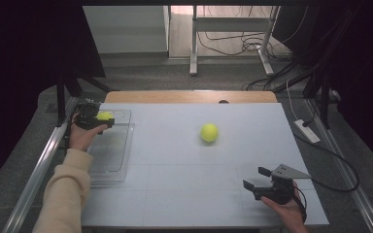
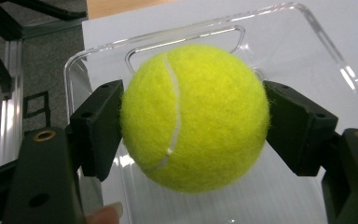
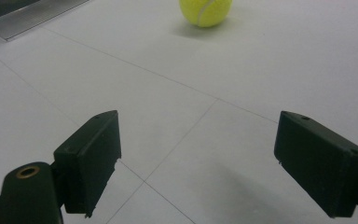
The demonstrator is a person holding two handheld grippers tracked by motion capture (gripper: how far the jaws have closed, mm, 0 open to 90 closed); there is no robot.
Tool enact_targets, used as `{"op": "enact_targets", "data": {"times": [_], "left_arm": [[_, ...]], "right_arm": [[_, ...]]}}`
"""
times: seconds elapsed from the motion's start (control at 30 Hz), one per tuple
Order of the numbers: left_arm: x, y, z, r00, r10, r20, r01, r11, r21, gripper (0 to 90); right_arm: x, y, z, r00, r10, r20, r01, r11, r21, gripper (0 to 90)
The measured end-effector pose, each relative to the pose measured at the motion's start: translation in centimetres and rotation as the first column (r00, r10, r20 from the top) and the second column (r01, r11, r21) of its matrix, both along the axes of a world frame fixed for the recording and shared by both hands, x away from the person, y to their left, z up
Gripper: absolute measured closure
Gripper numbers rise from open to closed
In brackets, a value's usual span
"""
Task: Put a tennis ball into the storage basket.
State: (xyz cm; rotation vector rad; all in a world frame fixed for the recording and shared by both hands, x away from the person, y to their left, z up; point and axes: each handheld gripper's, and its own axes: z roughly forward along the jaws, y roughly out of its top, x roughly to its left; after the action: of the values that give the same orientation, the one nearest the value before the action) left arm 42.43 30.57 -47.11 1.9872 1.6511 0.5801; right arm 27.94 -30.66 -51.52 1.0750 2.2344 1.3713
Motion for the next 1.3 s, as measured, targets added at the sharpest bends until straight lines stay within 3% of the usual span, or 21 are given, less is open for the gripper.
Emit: {"op": "enact_targets", "data": {"times": [0.43,1.07,1.17,1.3], "left_arm": [[0.24,0.07,-0.98,0.9994,-0.001,-0.034,0.002,0.9998,0.018,26.1],[0.14,0.22,-0.82,0.9998,0.013,-0.014,-0.012,0.9996,0.026,25.5],[0.09,0.23,-0.55,0.9996,0.028,0.009,-0.028,0.9996,0.003,13.4],[-0.23,0.09,-0.07,0.9989,0.023,0.042,-0.022,0.9997,-0.014,9.5]], "right_arm": [[0.01,-0.01,-0.02,1.0000,-0.001,-0.001,0.001,1.000,-0.001,14.7],[0.06,0.04,-0.08,1.0000,-0.001,-0.003,0.001,1.000,-0.004,14.7],[0.04,0.02,-0.07,1.0000,-0.002,-0.005,0.002,1.000,-0.003,14.7],[0.05,0.00,-0.06,1.0000,-0.002,-0.006,0.002,1.000,-0.002,14.7]]}}
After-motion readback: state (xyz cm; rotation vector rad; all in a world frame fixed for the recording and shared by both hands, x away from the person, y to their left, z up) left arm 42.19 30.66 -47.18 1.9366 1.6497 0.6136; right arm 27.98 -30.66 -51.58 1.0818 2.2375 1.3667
